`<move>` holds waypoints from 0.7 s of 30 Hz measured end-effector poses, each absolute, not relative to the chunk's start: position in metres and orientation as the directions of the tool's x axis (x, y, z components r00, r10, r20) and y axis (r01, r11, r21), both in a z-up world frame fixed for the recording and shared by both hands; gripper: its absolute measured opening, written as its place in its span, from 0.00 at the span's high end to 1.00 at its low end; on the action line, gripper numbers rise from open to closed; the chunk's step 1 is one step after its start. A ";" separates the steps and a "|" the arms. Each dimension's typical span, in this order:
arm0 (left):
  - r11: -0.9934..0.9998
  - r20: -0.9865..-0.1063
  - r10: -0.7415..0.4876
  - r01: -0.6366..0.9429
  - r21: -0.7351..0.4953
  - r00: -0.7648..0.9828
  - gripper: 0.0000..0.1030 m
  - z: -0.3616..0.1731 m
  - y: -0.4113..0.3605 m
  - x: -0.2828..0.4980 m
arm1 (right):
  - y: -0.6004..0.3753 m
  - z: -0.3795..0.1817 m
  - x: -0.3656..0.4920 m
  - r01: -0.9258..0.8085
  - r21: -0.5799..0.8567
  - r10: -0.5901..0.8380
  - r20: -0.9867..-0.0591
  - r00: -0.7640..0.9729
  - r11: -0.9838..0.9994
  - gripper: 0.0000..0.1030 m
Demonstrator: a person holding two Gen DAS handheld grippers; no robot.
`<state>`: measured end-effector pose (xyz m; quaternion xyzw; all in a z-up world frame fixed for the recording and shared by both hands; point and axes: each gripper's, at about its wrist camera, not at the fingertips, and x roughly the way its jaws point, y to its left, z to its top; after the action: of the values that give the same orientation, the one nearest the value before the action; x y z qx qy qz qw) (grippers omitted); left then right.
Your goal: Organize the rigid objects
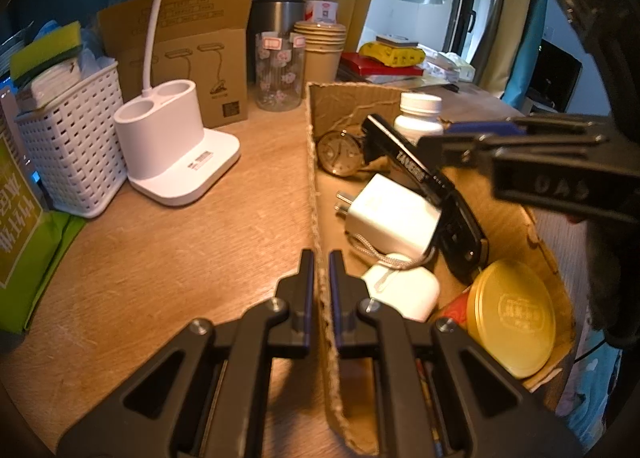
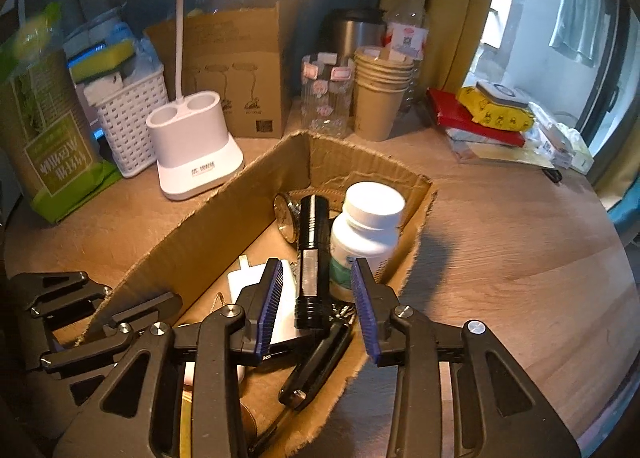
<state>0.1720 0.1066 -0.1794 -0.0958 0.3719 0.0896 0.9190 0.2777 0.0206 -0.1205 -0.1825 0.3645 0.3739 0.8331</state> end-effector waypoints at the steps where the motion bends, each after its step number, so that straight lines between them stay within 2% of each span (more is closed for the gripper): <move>1: 0.966 -0.701 0.092 -0.235 -0.110 0.708 0.92 -0.179 0.107 0.172 | 0.017 -0.117 0.277 -0.749 -0.028 0.493 -0.737 0.463 0.661 0.63; 6: 0.968 -0.687 0.098 -0.228 -0.101 0.720 0.92 -0.177 0.108 0.170 | -0.002 -0.103 0.271 -0.731 -0.010 0.510 -0.710 0.486 0.683 0.63; 8: 0.968 -0.681 0.097 -0.228 -0.105 0.726 0.92 -0.174 0.109 0.169 | -0.010 -0.098 0.268 -0.720 -0.010 0.509 -0.700 0.501 0.694 0.59; 9: 0.968 -0.678 0.099 -0.229 -0.105 0.729 0.92 -0.173 0.109 0.168 | -0.014 -0.095 0.266 -0.713 -0.010 0.509 -0.694 0.510 0.701 0.43; 10: 0.968 -0.673 0.101 -0.229 -0.104 0.733 0.92 -0.170 0.110 0.168 | -0.019 -0.092 0.265 -0.704 -0.005 0.511 -0.684 0.520 0.710 0.32; 21: 0.971 -0.611 0.119 -0.219 -0.091 0.783 0.82 -0.134 0.100 0.147 | -0.069 -0.058 0.240 -0.633 0.014 0.508 -0.611 0.607 0.774 0.32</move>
<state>0.1471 0.0997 -0.1344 -0.0788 0.3171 0.0901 0.9408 0.2395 -0.0693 -0.0577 -0.1023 0.3064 0.3203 0.8905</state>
